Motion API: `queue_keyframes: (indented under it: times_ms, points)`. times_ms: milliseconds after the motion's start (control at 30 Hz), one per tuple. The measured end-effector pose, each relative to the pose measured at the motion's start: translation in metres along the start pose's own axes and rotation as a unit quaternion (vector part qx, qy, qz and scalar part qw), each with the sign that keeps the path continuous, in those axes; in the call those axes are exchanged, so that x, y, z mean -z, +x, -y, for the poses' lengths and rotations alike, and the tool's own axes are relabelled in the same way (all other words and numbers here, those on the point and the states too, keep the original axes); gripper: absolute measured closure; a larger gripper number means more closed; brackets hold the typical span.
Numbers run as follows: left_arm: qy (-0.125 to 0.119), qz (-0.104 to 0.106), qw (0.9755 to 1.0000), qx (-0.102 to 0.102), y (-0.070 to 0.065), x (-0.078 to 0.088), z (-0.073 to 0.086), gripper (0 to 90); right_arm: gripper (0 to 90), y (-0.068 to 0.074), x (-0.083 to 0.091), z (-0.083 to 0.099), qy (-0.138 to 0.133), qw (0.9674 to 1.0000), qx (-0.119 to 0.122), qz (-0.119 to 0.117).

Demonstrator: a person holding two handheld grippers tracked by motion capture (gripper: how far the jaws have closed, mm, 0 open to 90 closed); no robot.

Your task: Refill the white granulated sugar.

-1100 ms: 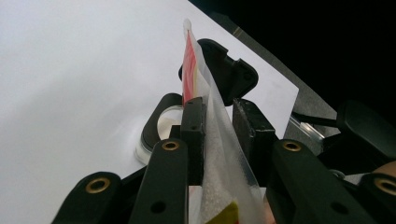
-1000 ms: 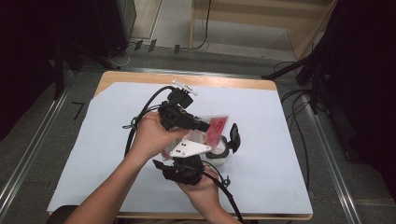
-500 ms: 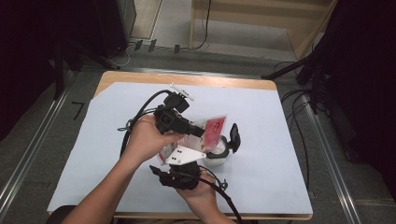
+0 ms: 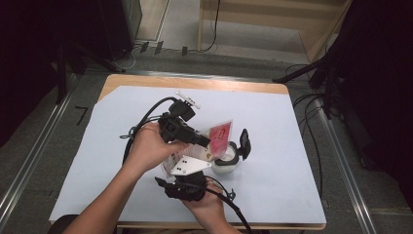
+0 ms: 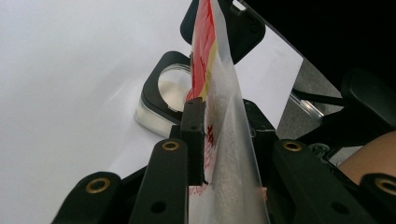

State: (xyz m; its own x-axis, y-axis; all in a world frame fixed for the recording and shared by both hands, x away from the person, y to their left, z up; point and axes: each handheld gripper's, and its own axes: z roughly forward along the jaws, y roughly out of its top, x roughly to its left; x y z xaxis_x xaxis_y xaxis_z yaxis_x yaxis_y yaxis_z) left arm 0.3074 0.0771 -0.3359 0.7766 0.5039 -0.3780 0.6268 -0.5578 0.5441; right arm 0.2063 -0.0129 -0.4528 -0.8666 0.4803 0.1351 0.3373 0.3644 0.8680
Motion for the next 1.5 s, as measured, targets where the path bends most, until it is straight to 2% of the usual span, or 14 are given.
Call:
queue_keyframes:
  times_ms: [267,400,600,767,933,1200,1500]
  points:
    - [0.009,0.004,0.9999,0.003,0.003,-0.003,0.002,75.1,55.6,0.000,-0.002,0.004,0.008,0.9999,0.010,-0.005]
    - [0.024,0.006,0.9997,0.006,0.006,-0.006,0.002,74.8,56.0,0.000,-0.005,0.006,0.012,0.9998,0.015,-0.003]
    - [0.023,0.008,0.9996,0.013,0.009,-0.006,0.003,74.5,56.1,-0.001,-0.006,0.008,0.017,0.9995,0.024,-0.008]
    - [0.035,0.006,0.9992,0.017,0.011,-0.011,0.004,74.7,56.0,0.000,-0.011,0.013,0.028,0.9994,0.018,-0.011]
    - [0.045,0.010,0.9988,0.017,0.015,-0.016,0.005,77.3,56.8,-0.001,-0.014,0.016,0.034,0.9991,0.023,-0.008]
    - [0.032,0.010,0.9992,0.023,0.020,-0.014,0.009,84.2,58.0,-0.003,-0.016,0.018,0.045,0.9987,0.024,-0.007]
    - [0.018,0.017,0.9995,0.018,0.020,-0.010,0.013,87.6,58.8,-0.006,-0.016,0.020,0.051,0.9984,0.024,-0.005]
